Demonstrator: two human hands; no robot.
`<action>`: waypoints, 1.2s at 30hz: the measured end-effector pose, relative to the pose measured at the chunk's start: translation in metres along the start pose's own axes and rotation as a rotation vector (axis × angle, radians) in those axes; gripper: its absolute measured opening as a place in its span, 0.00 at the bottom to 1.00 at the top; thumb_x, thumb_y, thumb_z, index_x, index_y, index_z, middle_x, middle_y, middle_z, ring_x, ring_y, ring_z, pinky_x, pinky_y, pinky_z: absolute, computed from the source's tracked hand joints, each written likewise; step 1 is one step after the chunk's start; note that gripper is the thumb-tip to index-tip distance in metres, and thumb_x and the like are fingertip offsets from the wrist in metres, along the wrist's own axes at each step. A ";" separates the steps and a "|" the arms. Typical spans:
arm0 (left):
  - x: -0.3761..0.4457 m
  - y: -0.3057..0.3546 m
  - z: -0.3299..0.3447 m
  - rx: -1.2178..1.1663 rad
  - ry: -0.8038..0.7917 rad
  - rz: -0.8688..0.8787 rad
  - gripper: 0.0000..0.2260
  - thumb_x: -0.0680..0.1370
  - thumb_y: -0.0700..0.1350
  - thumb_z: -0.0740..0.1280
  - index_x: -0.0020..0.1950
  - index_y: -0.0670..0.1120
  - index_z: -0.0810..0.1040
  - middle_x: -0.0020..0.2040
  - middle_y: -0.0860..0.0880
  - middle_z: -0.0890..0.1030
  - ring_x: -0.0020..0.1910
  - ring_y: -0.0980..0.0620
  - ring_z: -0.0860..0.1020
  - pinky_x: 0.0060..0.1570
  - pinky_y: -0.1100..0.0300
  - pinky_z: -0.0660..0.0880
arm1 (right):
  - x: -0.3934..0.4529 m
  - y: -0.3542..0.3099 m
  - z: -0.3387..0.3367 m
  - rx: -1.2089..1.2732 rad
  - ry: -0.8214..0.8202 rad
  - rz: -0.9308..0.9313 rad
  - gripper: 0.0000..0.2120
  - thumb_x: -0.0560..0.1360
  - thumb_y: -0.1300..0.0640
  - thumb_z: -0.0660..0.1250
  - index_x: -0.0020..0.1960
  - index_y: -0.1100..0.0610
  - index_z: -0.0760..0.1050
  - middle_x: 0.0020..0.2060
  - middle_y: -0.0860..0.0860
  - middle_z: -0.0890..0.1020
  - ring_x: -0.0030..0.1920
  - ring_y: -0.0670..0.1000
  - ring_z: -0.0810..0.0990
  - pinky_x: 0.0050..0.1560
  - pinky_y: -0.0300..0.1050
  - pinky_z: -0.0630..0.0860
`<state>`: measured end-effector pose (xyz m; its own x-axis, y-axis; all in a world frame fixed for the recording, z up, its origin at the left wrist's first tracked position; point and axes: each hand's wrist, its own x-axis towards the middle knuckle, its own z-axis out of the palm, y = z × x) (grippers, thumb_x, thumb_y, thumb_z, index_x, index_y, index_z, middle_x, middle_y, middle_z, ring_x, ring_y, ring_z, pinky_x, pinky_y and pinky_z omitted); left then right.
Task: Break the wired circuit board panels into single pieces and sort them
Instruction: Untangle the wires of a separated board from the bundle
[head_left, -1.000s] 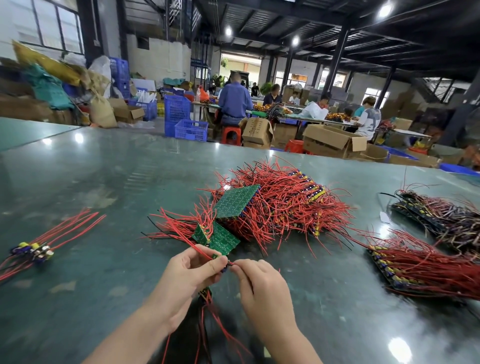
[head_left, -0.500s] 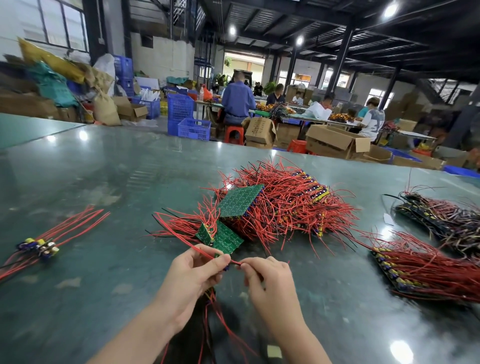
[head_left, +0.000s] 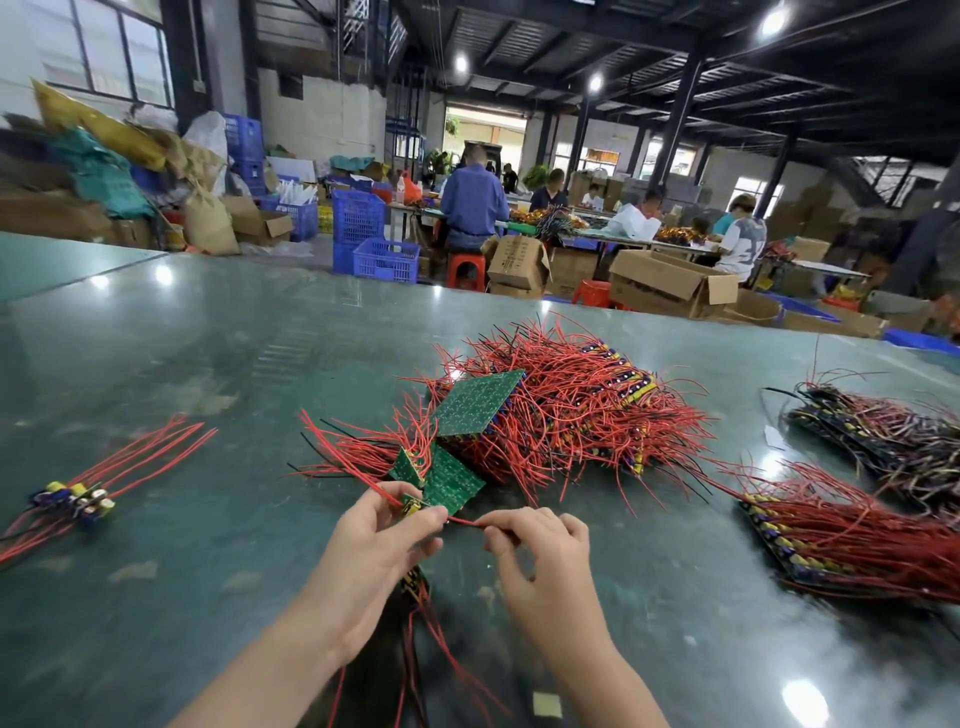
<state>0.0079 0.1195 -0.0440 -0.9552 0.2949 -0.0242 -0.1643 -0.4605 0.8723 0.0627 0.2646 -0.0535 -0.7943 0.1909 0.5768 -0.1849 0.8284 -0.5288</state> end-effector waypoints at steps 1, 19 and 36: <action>0.000 -0.001 0.000 -0.001 -0.010 0.004 0.09 0.73 0.30 0.67 0.46 0.43 0.73 0.33 0.49 0.79 0.35 0.55 0.78 0.37 0.63 0.79 | -0.001 0.000 0.000 -0.008 0.005 -0.006 0.08 0.73 0.53 0.63 0.46 0.49 0.81 0.36 0.35 0.76 0.43 0.40 0.72 0.56 0.34 0.56; 0.002 -0.002 -0.006 0.512 0.138 0.274 0.10 0.68 0.35 0.75 0.40 0.47 0.78 0.34 0.48 0.81 0.34 0.52 0.76 0.40 0.54 0.73 | -0.001 0.000 -0.001 0.031 -0.100 0.038 0.03 0.75 0.56 0.68 0.44 0.53 0.80 0.39 0.42 0.79 0.43 0.43 0.76 0.45 0.43 0.74; 0.010 0.000 -0.011 0.269 0.306 0.246 0.11 0.71 0.28 0.70 0.39 0.43 0.74 0.29 0.49 0.78 0.32 0.48 0.77 0.45 0.49 0.75 | 0.000 0.005 -0.003 -0.110 -0.012 0.095 0.05 0.73 0.52 0.71 0.39 0.50 0.77 0.35 0.39 0.78 0.42 0.43 0.74 0.54 0.32 0.59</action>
<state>-0.0045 0.1131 -0.0501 -0.9930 -0.0744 0.0919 0.1073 -0.2410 0.9646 0.0629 0.2705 -0.0546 -0.8123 0.2658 0.5192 -0.0440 0.8597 -0.5089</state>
